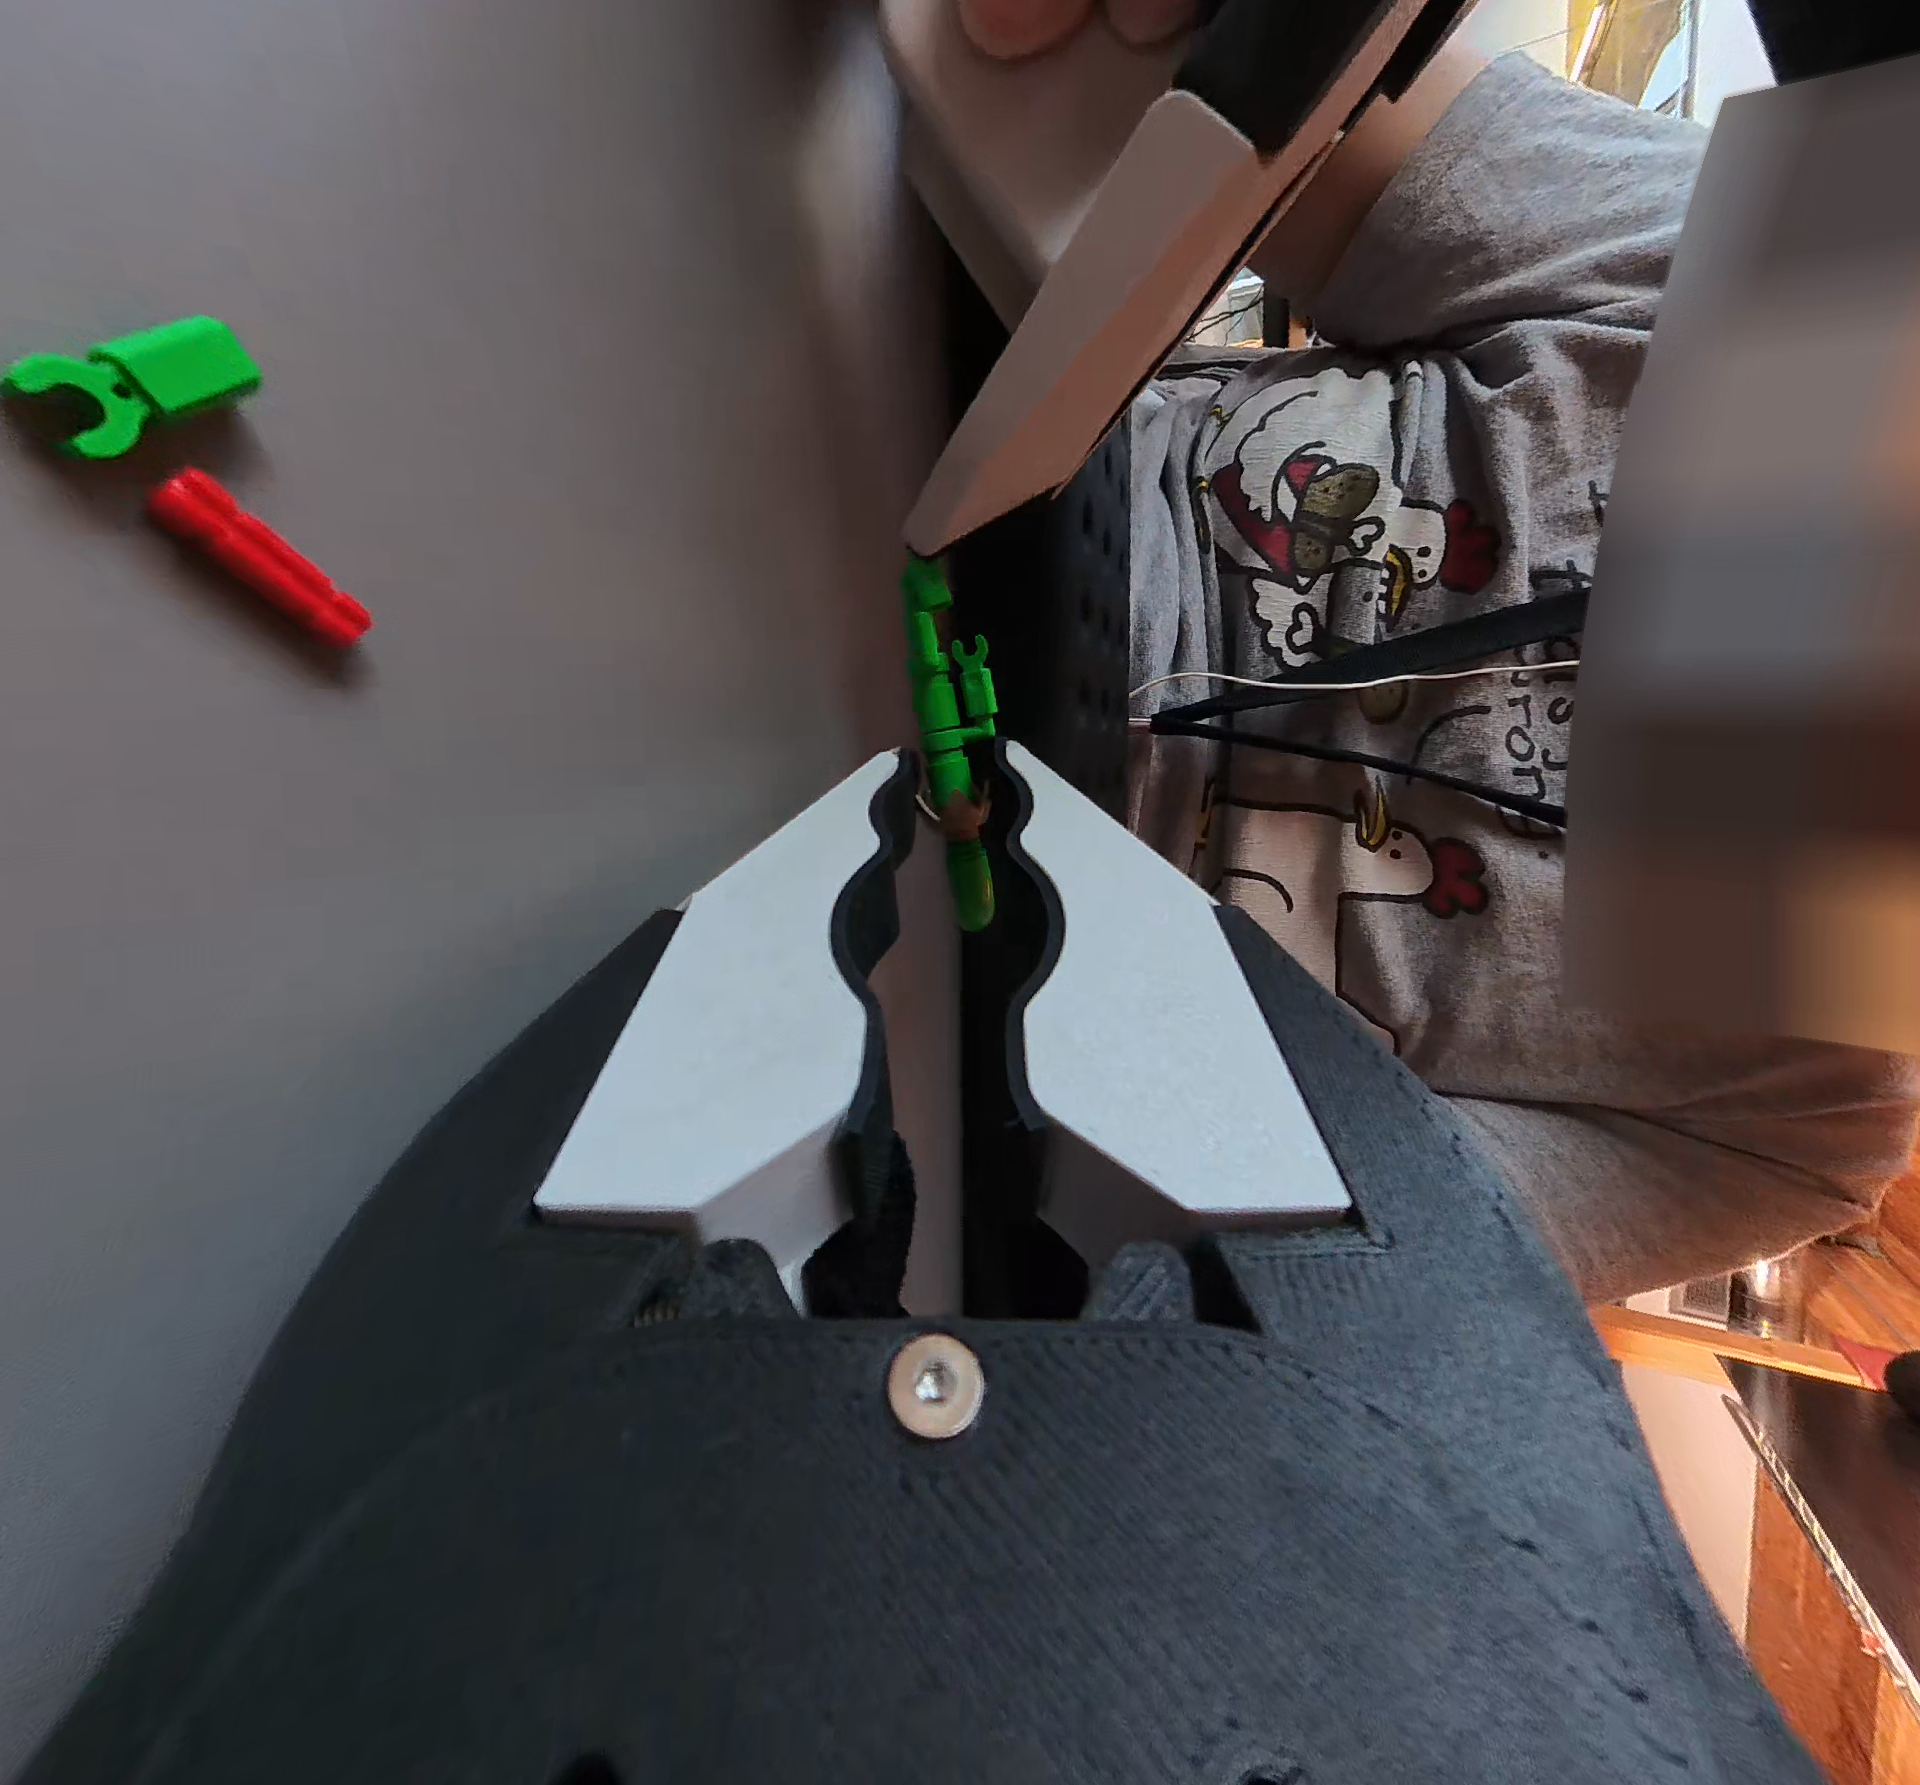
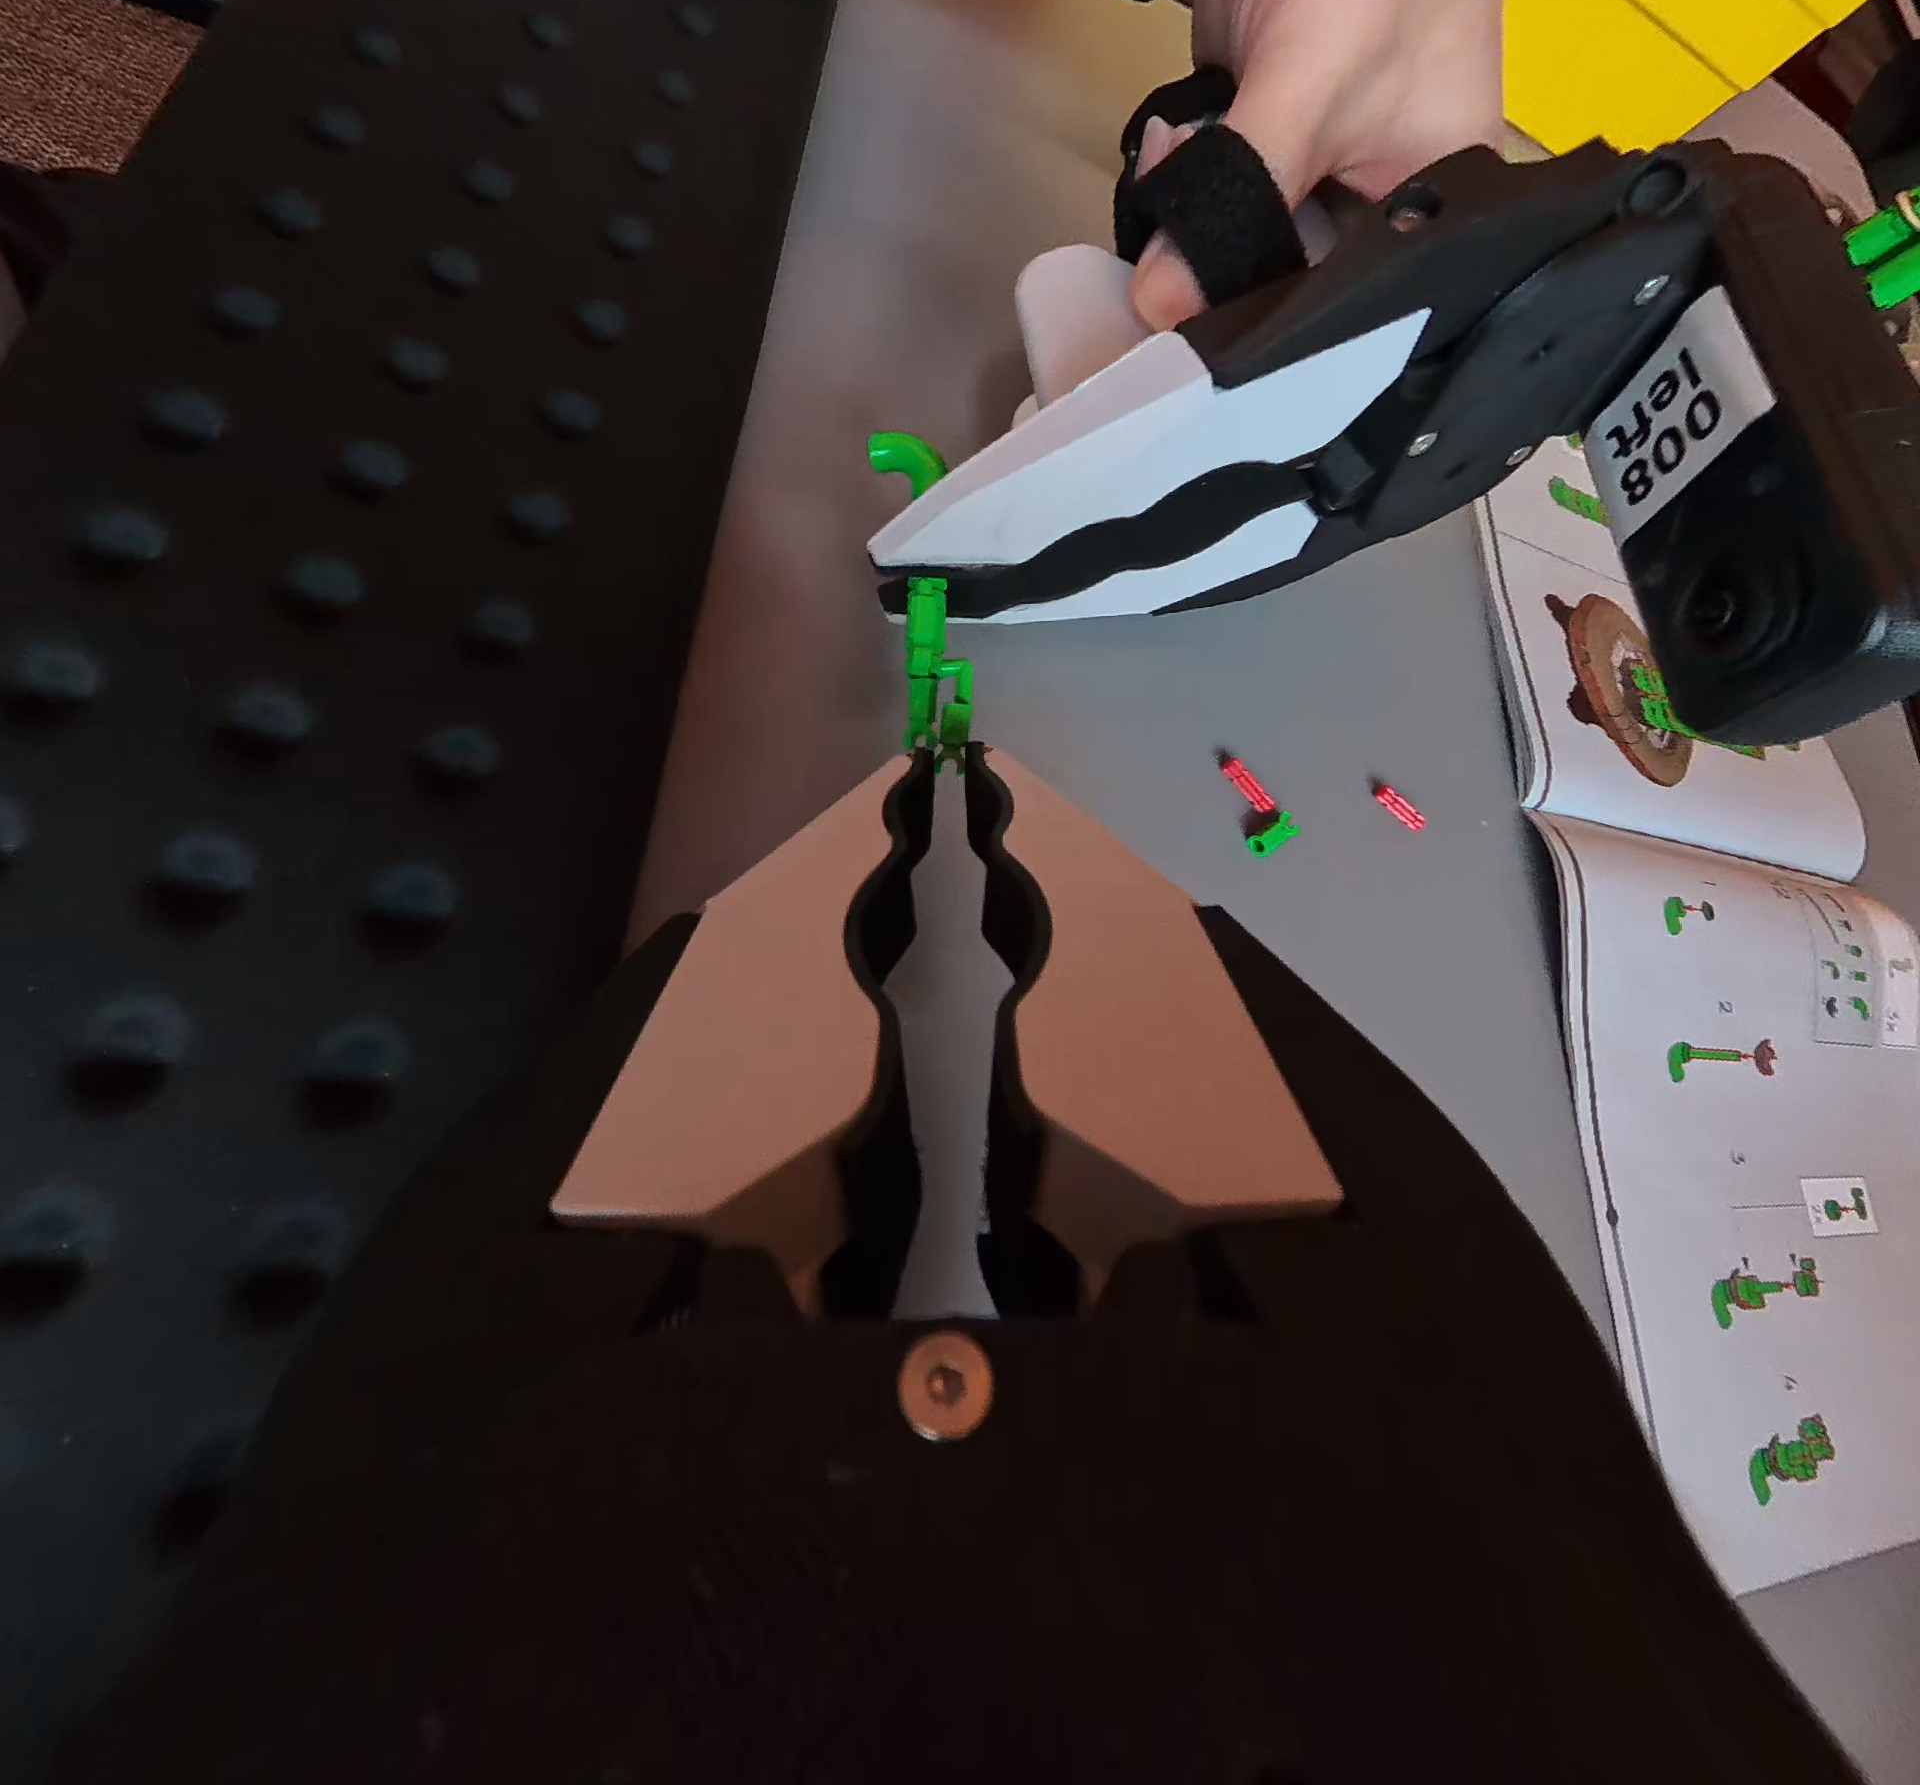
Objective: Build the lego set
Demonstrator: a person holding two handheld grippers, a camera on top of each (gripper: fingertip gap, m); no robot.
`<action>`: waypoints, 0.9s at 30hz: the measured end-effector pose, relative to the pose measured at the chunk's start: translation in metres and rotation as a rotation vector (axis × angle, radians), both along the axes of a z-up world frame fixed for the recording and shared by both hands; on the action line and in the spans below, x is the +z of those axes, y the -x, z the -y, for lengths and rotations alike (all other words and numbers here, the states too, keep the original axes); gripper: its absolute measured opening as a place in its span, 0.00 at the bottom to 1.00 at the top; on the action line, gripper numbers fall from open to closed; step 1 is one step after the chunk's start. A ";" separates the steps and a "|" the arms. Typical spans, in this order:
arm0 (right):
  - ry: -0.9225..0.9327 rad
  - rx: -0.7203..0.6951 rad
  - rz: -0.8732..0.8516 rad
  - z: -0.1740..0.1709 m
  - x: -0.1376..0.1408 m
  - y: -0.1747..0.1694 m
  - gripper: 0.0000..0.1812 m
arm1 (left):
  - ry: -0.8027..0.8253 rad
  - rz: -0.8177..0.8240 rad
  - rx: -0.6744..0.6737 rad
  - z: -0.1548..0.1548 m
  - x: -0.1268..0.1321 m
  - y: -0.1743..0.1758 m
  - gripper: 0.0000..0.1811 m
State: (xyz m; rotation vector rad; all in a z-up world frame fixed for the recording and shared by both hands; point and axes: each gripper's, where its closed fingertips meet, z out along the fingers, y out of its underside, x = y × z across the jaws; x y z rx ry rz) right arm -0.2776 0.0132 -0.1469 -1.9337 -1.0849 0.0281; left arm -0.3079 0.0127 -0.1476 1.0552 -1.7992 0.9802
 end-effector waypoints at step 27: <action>0.023 0.017 0.025 0.005 -0.004 0.001 0.03 | 0.023 -0.005 -0.028 0.008 -0.003 0.003 0.06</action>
